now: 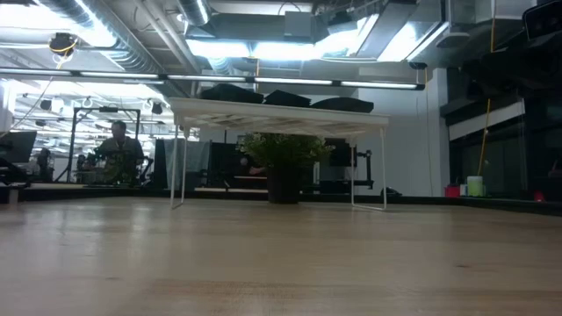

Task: Pick & Place Mini shaped plates
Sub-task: Stack the leaf-shaped plate on top of the leaf-shaped plate on the shelf

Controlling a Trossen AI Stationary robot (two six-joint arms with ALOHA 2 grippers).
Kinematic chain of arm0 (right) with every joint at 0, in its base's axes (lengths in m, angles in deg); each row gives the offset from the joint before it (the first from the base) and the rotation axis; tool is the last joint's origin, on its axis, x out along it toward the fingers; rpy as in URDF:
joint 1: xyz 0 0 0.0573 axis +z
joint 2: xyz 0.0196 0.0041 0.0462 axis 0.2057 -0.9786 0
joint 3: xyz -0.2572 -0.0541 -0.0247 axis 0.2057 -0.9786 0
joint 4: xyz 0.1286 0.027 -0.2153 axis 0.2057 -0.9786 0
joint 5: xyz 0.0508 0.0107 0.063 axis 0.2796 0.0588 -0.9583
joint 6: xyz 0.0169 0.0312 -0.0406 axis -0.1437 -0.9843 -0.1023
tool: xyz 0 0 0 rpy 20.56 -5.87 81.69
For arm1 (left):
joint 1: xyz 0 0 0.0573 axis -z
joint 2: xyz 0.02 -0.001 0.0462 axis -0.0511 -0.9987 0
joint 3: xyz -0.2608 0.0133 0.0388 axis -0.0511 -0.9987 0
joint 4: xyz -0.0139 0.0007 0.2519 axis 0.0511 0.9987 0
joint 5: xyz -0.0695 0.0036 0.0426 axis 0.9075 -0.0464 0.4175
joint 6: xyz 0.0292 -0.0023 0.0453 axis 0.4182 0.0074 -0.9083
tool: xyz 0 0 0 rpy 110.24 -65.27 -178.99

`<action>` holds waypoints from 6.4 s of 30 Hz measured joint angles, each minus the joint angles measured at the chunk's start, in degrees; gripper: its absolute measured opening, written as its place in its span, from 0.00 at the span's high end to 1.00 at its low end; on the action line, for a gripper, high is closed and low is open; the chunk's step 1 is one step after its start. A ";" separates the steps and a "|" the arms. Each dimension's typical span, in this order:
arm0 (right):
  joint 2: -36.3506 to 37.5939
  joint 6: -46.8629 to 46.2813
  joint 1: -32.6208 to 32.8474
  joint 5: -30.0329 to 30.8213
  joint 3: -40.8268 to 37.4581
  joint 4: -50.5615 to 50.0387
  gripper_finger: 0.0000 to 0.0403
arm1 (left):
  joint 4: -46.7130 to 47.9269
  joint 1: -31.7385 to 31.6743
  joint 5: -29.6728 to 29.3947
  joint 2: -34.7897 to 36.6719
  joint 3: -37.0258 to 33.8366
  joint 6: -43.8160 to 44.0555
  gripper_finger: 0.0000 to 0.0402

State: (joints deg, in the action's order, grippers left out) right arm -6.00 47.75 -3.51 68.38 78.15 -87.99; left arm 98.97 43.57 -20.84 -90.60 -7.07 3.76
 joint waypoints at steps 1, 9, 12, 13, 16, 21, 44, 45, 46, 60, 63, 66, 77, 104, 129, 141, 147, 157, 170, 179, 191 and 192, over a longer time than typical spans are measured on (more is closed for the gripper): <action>0.01 0.00 0.00 0.00 -0.02 -0.01 0.68 | -0.08 0.09 0.76 -0.34 0.00 0.47 0.73; 0.00 0.00 0.01 0.00 0.00 0.00 0.68 | -2.54 0.33 8.81 -2.57 0.00 1.96 0.74; 0.00 0.00 0.02 0.00 -0.02 -0.02 0.68 | -3.72 0.29 11.63 -3.13 0.00 2.54 0.73; 0.00 0.00 0.02 0.00 -0.02 0.00 0.68 | -3.97 0.29 12.46 -3.14 0.00 2.95 0.73; 0.02 0.00 0.01 0.00 -0.01 -0.01 0.68 | -3.97 0.29 14.34 -3.14 0.00 4.87 0.72; 0.02 0.00 0.01 0.00 -0.01 0.00 0.68 | -3.96 0.29 14.66 -3.14 0.00 5.52 0.72; 0.00 0.00 0.02 0.00 -0.01 -0.01 0.68 | -9.40 3.45 21.76 -8.23 0.04 23.23 0.60; 0.02 0.00 0.02 0.00 -0.01 0.00 0.68 | -9.68 3.45 21.90 -8.49 0.04 23.44 0.59; 0.01 0.00 0.01 0.00 0.00 -0.01 0.68 | -9.86 3.45 22.36 -8.86 0.04 23.61 0.58; 0.00 0.00 0.01 0.00 0.00 -0.01 0.68 | -9.77 4.80 28.52 -15.60 0.02 24.85 0.54; 0.00 0.00 0.02 0.00 0.00 0.00 0.68 | -9.86 5.16 28.45 -16.25 0.00 24.88 0.55; 0.00 0.00 0.02 0.00 -0.01 -0.01 0.68 | -9.75 5.22 27.96 -16.51 0.00 25.34 0.57; 0.00 0.00 0.02 0.00 -0.02 0.00 0.68 | -6.07 5.16 27.23 -16.51 0.00 27.38 0.80; 0.02 0.00 0.02 0.00 -0.02 -0.02 0.68 | -6.69 5.16 27.18 -14.86 3.65 18.60 0.99; 0.01 0.00 0.02 0.00 -0.01 0.00 0.68 | -10.36 0.40 13.68 -12.34 3.69 2.77 1.00; 0.00 0.00 0.02 0.00 -0.02 0.00 0.68 | -11.16 -5.10 12.73 -12.00 3.69 -8.74 1.00; 0.00 0.00 0.01 0.00 -0.01 0.00 0.68 | -14.00 -8.37 11.69 -10.60 3.69 -16.94 1.00; 0.00 0.00 0.00 0.00 -0.02 0.00 0.68 | -16.38 -14.73 8.41 -5.45 3.69 -33.31 1.00; 0.01 0.00 0.01 0.00 -0.02 0.00 0.68 | -20.99 -21.53 3.78 0.78 3.69 -55.45 1.00; 0.01 0.00 0.02 0.00 0.00 -0.01 0.68 | -24.05 -25.66 3.22 1.83 3.69 -68.68 1.00; 0.01 0.00 0.01 0.00 -0.01 -0.01 0.68 | -31.41 -31.44 0.61 2.15 3.69 -87.38 1.00; 0.01 0.00 0.01 0.00 -0.01 0.00 0.68 | -31.35 -32.35 0.63 2.15 3.80 -88.88 1.00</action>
State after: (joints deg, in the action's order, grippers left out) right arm -5.99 47.75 -3.49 68.38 78.14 -87.99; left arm 67.62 11.22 -20.21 -88.44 -3.28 -85.12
